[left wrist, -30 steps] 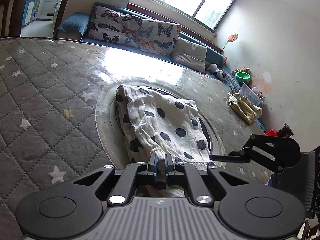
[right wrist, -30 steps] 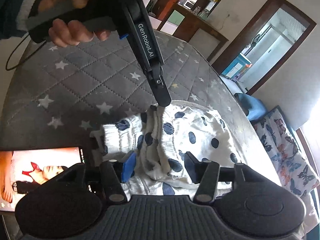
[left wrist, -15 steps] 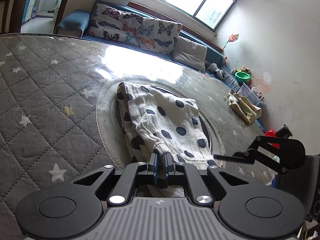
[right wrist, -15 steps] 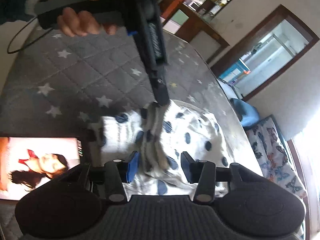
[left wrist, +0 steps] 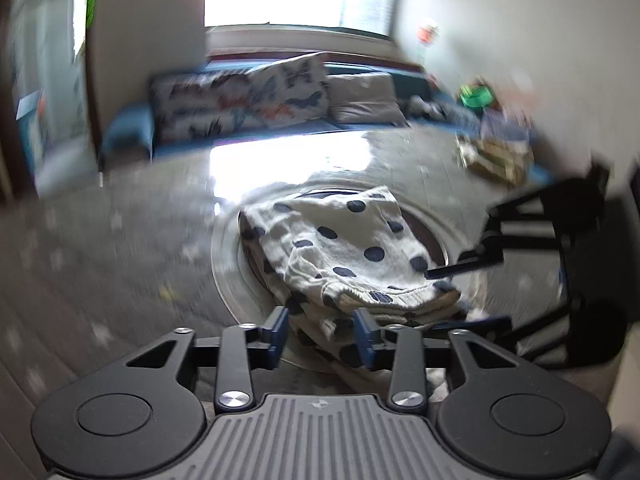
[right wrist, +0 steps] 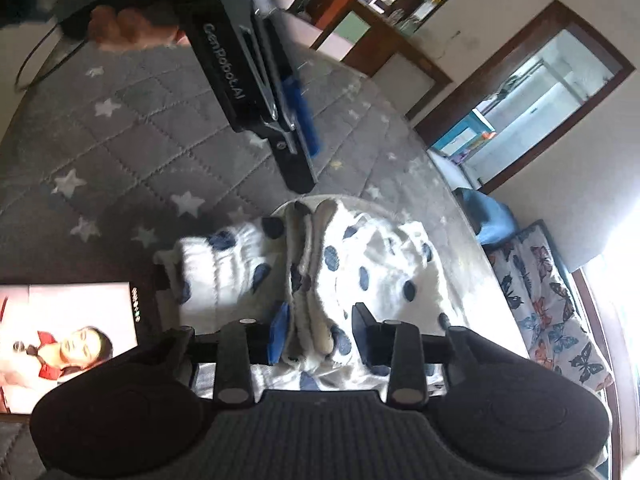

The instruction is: Fold clothes

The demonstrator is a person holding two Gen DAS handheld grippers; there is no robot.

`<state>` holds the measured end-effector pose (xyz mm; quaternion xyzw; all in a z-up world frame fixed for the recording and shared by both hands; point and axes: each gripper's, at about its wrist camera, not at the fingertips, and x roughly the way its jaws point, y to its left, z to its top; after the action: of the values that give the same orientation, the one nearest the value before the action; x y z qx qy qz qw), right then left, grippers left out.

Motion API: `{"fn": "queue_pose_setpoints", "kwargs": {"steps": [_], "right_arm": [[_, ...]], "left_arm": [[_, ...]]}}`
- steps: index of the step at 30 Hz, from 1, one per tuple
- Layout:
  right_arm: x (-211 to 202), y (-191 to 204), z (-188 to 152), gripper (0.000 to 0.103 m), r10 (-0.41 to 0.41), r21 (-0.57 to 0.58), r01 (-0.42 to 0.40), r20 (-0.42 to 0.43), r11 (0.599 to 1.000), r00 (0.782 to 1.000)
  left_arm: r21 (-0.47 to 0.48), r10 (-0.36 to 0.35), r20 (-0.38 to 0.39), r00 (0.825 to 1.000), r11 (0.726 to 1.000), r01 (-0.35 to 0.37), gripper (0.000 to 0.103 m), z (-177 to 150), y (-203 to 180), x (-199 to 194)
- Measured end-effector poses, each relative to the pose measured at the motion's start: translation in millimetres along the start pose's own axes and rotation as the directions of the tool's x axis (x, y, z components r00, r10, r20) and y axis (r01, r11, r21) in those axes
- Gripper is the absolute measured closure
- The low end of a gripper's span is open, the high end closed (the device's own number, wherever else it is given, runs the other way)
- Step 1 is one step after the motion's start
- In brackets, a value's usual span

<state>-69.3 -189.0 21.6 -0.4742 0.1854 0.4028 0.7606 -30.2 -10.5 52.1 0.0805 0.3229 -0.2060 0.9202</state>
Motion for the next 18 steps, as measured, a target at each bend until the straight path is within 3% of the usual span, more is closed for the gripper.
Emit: {"fn": "queue_pose_setpoints", "kwargs": {"steps": [4, 6, 9, 18], "right_arm": [[8, 4, -1, 0.07, 0.009, -0.023, -0.01, -0.015, 1.0, 1.0], [6, -4, -1, 0.077, 0.023, 0.004, -0.023, -0.011, 1.0, 1.0], [1, -18, 0, 0.086, 0.043, 0.068, -0.042, -0.005, 0.997, 0.999], [-7, -31, 0, 0.087, 0.068, 0.093, -0.068, -0.001, 0.993, 0.998]], "left_arm": [[0.233, 0.027, 0.014, 1.0, 0.972, -0.029, 0.043, -1, -23, 2], [0.322, 0.022, 0.016, 1.0, 0.946, -0.026, 0.042, -3, -31, 4], [0.417, 0.016, 0.021, 1.0, 0.909, -0.023, 0.04, -4, -40, 12], [0.63, -0.026, 0.06, 0.998, 0.776, -0.018, 0.03, -6, -50, 48]]}}
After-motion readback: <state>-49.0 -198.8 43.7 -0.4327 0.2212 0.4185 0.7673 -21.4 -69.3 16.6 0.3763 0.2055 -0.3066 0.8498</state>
